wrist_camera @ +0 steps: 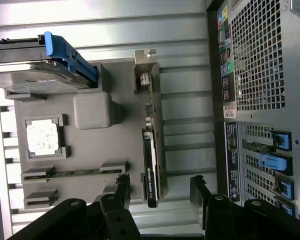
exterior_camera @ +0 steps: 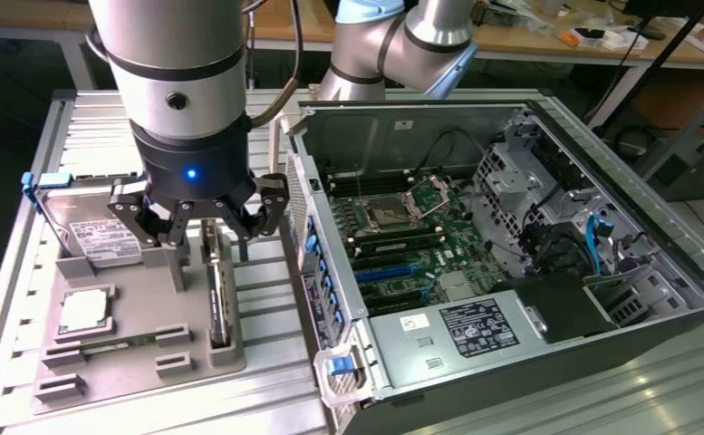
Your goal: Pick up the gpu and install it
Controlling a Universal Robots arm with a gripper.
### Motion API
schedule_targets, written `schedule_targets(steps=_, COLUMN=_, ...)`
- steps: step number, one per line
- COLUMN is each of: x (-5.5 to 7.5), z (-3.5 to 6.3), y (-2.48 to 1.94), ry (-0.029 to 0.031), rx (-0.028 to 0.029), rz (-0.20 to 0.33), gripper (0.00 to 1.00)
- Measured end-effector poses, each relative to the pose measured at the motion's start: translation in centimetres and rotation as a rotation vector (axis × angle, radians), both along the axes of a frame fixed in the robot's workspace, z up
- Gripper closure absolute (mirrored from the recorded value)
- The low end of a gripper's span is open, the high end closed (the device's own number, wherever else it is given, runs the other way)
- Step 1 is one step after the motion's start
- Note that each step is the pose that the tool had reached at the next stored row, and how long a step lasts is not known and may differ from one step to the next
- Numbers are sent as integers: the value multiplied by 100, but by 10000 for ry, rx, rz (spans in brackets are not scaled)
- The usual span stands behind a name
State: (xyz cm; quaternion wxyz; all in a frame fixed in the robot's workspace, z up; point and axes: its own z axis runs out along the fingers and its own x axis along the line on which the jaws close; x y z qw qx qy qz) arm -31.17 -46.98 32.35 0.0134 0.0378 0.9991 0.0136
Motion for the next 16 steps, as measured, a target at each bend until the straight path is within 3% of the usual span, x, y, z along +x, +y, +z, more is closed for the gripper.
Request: schedule_targets(steps=16, x=0, z=-79, y=-2, ry=0, rx=0, rz=0, gripper=40)
